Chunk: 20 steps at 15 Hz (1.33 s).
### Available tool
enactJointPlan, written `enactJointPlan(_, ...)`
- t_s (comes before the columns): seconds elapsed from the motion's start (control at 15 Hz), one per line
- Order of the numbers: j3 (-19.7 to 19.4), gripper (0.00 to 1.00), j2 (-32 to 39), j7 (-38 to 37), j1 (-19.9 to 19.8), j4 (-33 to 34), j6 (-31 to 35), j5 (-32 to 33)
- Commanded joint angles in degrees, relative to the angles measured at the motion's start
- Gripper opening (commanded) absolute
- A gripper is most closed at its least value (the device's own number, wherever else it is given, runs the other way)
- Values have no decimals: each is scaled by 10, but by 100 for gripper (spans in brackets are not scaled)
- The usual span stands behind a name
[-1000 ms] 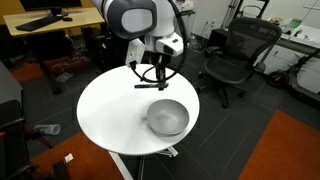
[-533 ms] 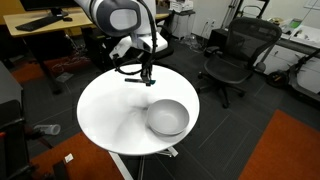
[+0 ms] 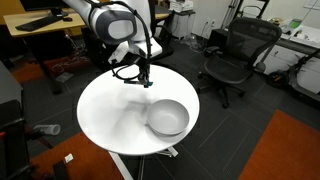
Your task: Place the marker on the table
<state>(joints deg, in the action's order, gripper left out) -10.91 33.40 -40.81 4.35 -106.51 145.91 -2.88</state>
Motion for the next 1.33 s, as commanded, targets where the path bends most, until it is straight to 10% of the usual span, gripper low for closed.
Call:
enactJointPlan(0.0,4,5,15,-11,-3,0,19,-13)
enactJointPlan(0.8,11,5,91,10,-37,51,45,-56)
enactJointPlan(0.87,10,46,96,9,-38,58,40,-57)
enactJointPlan(1.27,8,84,90,14,-33,54,36,-51)
